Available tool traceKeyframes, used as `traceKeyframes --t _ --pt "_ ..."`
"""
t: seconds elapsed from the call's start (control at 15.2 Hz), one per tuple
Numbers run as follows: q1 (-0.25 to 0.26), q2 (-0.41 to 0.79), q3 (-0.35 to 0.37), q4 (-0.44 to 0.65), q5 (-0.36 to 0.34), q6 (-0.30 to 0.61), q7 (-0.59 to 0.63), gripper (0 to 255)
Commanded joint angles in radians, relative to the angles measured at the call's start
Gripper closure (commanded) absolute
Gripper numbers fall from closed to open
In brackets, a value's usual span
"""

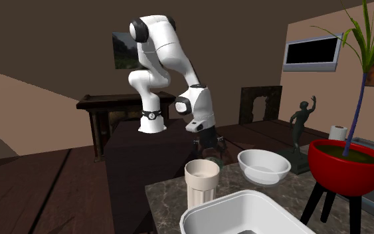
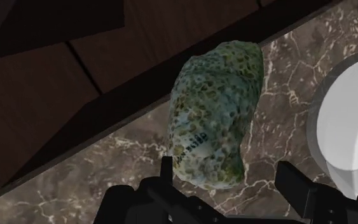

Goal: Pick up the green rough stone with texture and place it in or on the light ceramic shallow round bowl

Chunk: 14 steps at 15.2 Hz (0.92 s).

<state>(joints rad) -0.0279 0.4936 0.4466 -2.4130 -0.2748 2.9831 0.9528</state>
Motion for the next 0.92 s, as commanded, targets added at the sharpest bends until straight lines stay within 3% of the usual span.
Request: traceKeyframes --t 0.0,0.4,0.86 --pt "-0.049 0.029 0.021 -0.042 -0.02 0.157 -0.054 0" --pt "0.048 0.111 -0.067 0.01 -0.032 0.203 -0.038 0" --pt "0.048 0.111 -0.067 0.01 -0.031 0.203 -0.038 0"
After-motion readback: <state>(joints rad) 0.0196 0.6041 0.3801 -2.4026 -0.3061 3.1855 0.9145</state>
